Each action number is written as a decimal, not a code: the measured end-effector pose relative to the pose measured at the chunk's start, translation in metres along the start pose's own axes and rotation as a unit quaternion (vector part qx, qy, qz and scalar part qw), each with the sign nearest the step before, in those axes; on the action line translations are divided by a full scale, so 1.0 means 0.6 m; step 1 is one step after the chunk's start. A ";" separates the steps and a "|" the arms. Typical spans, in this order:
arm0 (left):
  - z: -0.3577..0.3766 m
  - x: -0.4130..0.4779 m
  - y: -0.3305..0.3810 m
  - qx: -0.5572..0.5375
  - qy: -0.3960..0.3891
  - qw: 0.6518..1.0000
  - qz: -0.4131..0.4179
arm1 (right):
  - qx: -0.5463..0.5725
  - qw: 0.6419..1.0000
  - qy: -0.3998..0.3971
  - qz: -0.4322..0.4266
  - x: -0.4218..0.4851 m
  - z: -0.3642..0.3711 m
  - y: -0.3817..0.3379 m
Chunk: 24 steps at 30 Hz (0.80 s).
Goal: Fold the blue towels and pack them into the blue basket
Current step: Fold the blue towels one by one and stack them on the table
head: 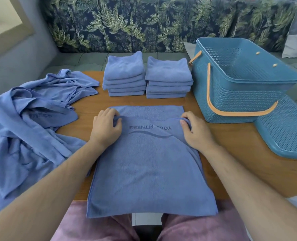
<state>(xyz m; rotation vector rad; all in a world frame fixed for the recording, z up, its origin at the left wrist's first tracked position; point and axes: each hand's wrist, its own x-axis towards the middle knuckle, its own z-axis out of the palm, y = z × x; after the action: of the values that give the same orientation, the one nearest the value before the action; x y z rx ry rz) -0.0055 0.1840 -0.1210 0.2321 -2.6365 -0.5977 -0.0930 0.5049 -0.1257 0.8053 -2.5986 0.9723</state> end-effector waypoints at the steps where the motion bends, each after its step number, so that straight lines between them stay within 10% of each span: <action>1: -0.001 0.001 0.000 -0.009 0.001 1.000 -0.007 | -0.002 1.000 0.010 0.009 -0.001 -0.002 -0.002; 24: 0.001 0.004 -0.005 -0.029 -0.033 0.997 -0.070 | -0.147 0.982 -0.021 0.120 0.000 0.000 -0.013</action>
<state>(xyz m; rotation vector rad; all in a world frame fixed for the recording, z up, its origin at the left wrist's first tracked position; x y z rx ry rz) -0.0080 0.1809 -0.1218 0.3895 -2.6773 -0.7381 -0.0886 0.4998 -0.1214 0.4511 -2.8311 0.6063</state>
